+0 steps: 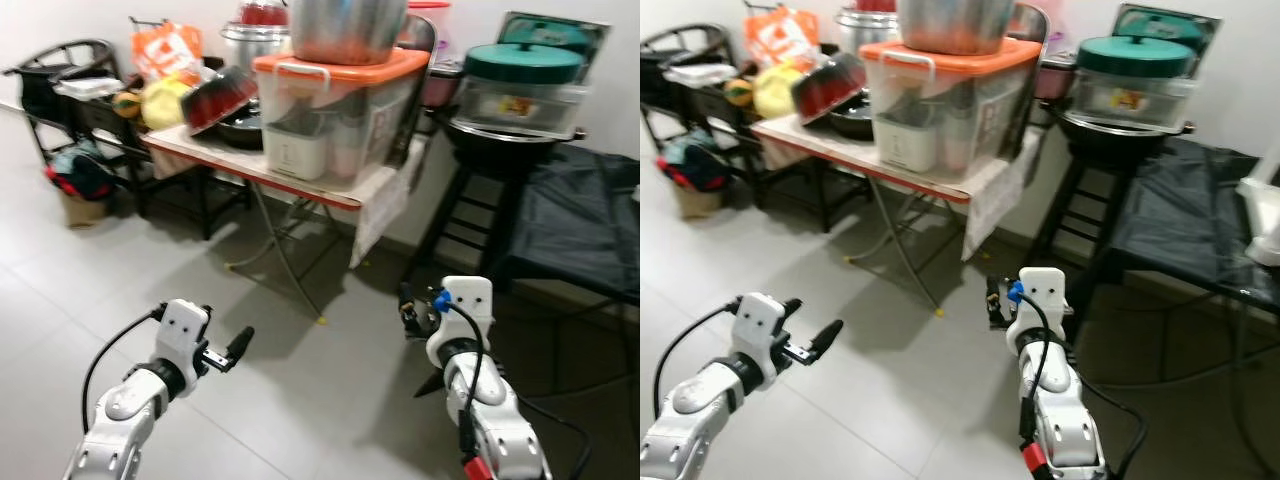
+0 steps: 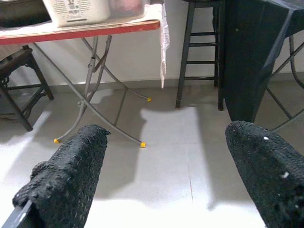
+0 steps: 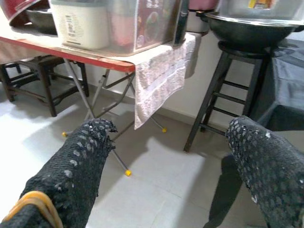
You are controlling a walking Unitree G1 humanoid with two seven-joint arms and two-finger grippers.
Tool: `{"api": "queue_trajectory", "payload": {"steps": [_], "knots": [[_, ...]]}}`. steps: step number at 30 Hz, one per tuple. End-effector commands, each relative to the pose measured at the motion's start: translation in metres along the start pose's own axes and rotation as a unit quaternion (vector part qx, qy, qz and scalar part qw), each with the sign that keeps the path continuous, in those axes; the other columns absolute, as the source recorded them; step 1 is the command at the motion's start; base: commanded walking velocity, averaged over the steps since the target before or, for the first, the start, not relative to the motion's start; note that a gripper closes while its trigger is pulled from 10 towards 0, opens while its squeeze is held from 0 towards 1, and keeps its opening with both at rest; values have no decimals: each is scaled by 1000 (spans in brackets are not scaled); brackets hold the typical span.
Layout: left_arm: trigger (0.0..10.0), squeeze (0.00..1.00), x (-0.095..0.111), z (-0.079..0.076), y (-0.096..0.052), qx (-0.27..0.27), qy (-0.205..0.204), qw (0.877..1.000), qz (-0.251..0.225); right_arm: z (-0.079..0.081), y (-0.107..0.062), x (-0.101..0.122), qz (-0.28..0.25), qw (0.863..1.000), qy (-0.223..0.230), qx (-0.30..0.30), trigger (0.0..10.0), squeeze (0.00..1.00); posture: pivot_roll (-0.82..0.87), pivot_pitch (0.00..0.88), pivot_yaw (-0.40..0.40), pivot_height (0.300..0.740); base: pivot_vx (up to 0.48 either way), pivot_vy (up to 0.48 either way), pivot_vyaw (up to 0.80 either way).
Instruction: Building children table
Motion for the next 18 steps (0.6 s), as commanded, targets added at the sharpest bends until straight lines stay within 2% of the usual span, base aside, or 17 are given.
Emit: {"api": "queue_trajectory", "payload": {"steps": [1,13,16,18], "knots": [[10000,0,-3,-2,1,-3,-1,1000,8,-3,1,-1,3,1000,-5,-4,10000,0,79,0,-54,740,0,0,0],[10000,0,-8,-5,2,-9,8,1000,20,-1,1,-2,6,1000,-4,1,10000,0,77,0,-56,740,0,0,0],[10000,0,-10,-7,2,-11,7,1000,24,-1,2,-1,5,1000,-3,1,10000,0,78,0,-57,740,0,311,0],[10000,0,-8,-6,2,-5,7,1000,18,-1,2,0,4,1000,-2,1,10000,0,78,0,-57,740,0,0,0]]}}
Point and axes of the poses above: a point about 5 cm out from each wrist's last joint towards the gripper, its own y axis pointing out of the wrist towards the gripper, its own x axis along the axis of the wrist's last joint, z = x × y, the point moved 3 cm from there along y, pointing out of the wrist towards the gripper, and after that the axes turned 15 degrees about -y, right-handed, at the moved point
